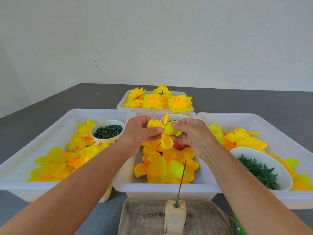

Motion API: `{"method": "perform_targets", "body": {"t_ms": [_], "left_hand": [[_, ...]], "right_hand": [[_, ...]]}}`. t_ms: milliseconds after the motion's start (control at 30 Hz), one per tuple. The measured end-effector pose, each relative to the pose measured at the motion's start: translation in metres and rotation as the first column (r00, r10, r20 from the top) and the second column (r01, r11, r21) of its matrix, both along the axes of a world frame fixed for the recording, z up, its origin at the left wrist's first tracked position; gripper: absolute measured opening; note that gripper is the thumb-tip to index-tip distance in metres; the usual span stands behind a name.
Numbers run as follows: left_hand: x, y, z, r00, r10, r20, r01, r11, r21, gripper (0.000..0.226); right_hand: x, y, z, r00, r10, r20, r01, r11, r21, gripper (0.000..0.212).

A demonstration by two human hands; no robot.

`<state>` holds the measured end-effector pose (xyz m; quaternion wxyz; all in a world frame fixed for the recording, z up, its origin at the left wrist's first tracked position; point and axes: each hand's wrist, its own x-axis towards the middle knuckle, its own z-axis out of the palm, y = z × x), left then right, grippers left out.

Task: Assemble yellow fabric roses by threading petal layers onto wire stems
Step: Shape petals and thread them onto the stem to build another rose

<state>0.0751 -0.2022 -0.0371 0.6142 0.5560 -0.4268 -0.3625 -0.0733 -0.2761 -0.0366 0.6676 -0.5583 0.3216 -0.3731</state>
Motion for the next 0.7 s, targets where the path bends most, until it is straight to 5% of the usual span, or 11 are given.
{"method": "perform_targets", "body": {"t_ms": [300, 533, 700], "left_hand": [[0.002, -0.004, 0.000, 0.984, 0.153, 0.092, -0.149, 0.987, -0.052, 0.030], [-0.001, 0.001, 0.000, 0.983, 0.043, 0.176, -0.035, 0.998, -0.047, 0.033], [-0.003, -0.001, 0.000, 0.987, 0.037, 0.157, -0.037, 0.999, -0.007, 0.012]], "right_hand": [[0.004, -0.004, -0.005, 0.957, -0.275, -0.096, 0.258, 0.953, -0.160, 0.016], [0.004, 0.005, -0.003, 0.990, -0.083, -0.110, 0.045, 0.948, -0.316, 0.018], [0.004, 0.010, -0.003, 0.959, -0.092, -0.267, -0.040, 0.892, -0.450, 0.033]]}}
